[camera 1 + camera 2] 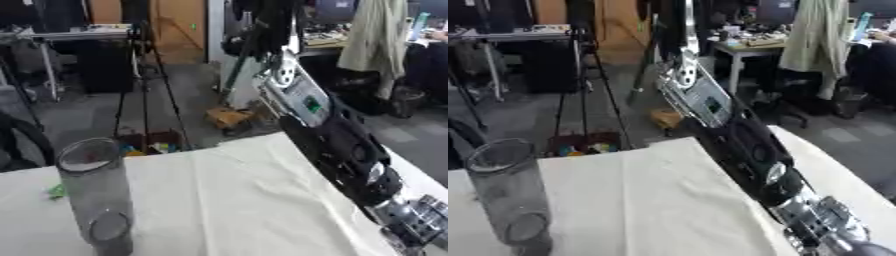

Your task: Arrange flowers into the vase.

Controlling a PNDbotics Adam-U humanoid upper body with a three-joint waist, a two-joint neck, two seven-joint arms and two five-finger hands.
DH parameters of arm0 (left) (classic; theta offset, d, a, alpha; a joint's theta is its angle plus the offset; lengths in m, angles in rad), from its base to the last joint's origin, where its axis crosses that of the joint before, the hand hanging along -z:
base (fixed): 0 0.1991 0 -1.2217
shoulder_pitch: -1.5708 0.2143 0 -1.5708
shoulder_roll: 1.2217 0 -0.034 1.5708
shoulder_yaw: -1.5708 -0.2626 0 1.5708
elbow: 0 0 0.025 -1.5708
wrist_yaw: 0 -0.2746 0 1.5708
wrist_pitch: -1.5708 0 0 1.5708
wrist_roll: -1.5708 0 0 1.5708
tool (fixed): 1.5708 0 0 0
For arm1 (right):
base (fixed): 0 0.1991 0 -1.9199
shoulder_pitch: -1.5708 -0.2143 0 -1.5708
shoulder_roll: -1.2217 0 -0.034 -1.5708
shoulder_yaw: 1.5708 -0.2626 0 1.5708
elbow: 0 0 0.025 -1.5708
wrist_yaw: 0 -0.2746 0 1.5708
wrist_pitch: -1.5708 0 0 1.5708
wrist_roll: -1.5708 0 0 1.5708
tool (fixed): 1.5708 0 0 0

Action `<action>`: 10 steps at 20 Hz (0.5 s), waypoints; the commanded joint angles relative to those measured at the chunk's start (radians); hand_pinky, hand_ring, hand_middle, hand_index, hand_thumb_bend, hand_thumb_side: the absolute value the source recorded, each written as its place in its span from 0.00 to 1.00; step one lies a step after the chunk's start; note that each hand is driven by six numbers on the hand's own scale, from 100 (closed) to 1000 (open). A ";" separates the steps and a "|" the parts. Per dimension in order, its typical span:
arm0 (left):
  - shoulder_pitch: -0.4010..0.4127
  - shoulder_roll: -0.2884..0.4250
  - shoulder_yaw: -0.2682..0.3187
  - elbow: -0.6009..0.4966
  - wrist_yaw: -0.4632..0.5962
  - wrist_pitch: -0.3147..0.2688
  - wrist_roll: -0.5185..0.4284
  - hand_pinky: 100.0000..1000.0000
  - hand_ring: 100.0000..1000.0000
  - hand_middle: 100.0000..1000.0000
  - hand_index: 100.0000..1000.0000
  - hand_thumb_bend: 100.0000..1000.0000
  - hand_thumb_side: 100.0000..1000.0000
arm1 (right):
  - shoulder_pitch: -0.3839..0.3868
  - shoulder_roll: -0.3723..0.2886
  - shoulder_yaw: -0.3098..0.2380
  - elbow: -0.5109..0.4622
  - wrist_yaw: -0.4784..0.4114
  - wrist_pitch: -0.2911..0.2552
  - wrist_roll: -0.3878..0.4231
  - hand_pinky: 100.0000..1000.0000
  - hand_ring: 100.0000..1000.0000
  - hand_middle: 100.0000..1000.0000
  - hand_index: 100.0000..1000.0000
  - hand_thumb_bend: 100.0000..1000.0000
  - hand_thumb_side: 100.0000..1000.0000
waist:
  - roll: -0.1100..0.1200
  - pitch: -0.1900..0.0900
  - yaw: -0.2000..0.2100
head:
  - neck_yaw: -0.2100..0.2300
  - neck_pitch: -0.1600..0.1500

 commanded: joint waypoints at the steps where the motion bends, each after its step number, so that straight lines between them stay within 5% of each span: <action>1: -0.022 0.003 -0.004 -0.011 0.007 0.000 -0.008 0.70 0.63 0.60 0.71 1.00 0.79 | -0.019 -0.015 -0.002 -0.011 0.011 0.003 -0.006 0.00 0.12 0.00 0.01 0.00 0.94 | 0.004 -0.005 0.010 | -0.013 -0.016; 10: -0.049 -0.005 -0.009 -0.020 0.018 0.000 -0.013 0.70 0.61 0.60 0.71 1.00 0.79 | -0.026 -0.023 0.001 -0.011 0.025 -0.002 0.000 0.00 0.13 0.00 0.01 0.00 0.91 | 0.007 0.012 0.084 | -0.057 -0.040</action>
